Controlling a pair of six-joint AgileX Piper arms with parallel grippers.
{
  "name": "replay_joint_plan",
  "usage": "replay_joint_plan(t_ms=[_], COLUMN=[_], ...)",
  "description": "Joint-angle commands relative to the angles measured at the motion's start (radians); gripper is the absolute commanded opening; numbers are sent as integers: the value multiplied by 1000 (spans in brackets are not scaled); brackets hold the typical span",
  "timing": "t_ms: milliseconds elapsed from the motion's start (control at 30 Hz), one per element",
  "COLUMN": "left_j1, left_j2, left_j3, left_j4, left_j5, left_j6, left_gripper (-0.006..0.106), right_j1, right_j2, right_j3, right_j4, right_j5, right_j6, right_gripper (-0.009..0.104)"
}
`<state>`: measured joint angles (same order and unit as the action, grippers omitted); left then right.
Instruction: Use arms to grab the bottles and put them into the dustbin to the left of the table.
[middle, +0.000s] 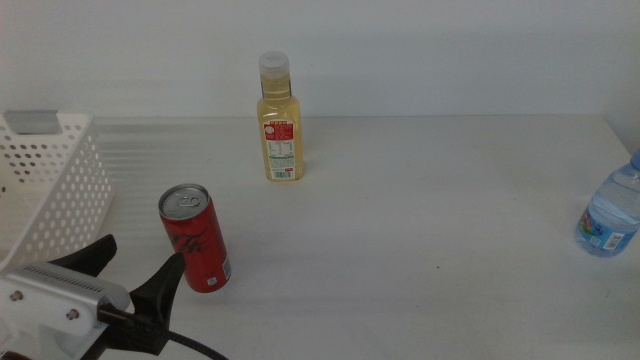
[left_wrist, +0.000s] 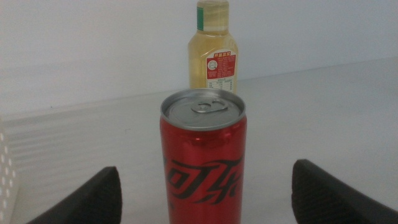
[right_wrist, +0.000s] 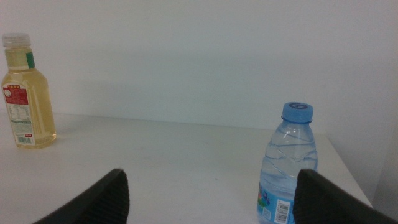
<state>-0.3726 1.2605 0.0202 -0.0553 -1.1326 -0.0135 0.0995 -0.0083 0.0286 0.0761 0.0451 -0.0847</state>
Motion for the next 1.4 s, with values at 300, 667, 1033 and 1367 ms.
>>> replay_joint_plan(t_ms=[300, 667, 1033, 1367], left_j1=[-3, -3, -3, -3], left_j2=[-7, 145, 301, 409], left_j3=[-23, -143, -241, -323], left_j4=[8, 83, 102, 74], left_j5=[-24, -16, -73, -85], left_j6=[-50, -60, -70, -70], left_gripper=[90, 90, 90, 90], right_j1=[-5, -5, -5, -5], right_j2=[-29, -29, -29, -29], right_j3=[-8, -8, -8, -8], right_j4=[-3, -3, -3, -3], right_j5=[-74, -74, -74, -74], right_j6=[-9, -9, -9, -9], right_gripper=[70, 70, 70, 70])
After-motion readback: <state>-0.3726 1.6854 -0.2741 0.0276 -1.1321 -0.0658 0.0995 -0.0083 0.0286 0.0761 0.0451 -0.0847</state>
